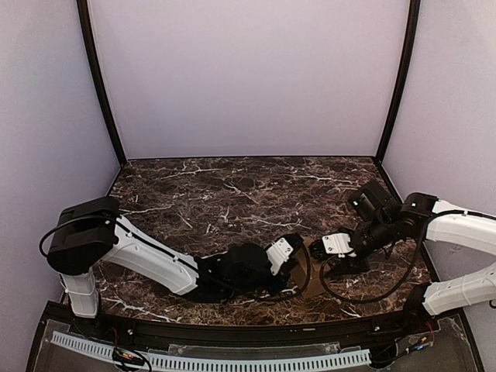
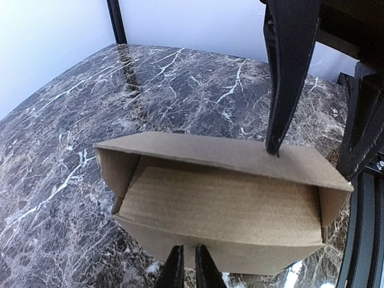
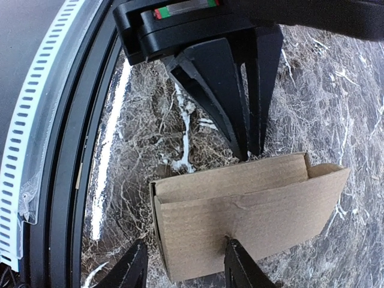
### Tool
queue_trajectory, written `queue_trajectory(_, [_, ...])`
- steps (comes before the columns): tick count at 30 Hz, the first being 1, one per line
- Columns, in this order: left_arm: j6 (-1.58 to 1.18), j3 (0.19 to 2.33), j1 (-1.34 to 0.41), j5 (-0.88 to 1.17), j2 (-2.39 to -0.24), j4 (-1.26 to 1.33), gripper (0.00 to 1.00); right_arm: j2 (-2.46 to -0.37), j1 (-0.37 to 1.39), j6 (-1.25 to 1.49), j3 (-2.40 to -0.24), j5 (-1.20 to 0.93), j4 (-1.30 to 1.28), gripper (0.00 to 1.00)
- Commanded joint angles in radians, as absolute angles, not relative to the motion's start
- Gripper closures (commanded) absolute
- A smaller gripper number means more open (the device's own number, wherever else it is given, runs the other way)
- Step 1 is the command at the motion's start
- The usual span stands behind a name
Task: Fold the paper box
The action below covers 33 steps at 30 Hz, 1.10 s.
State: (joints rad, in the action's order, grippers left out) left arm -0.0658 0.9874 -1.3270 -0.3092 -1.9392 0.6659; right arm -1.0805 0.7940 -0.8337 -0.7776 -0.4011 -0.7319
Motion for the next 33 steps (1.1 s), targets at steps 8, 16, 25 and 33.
queue_trajectory(8, [-0.082, 0.924, -1.331, -0.323, -1.742, 0.53, 0.87, -0.982, 0.725, -0.835, -0.882, -0.375, -0.841, 0.54])
queue_trajectory(16, [-0.308, 1.125, -1.24, -0.388, -1.684, 0.29, 0.56, -1.073, 0.689, -0.788, -0.908, -0.533, -0.729, 0.54])
queue_trajectory(25, [-0.627, 1.035, -1.062, -0.205, -1.657, 0.386, 0.54, -1.176, 0.689, -0.799, -0.876, -0.622, -0.644, 0.53])
queue_trajectory(33, [-0.633, 0.969, -1.059, -0.191, -1.634, 0.404, 0.54, -1.278, 0.685, -0.837, -0.828, -0.606, -0.625, 0.54])
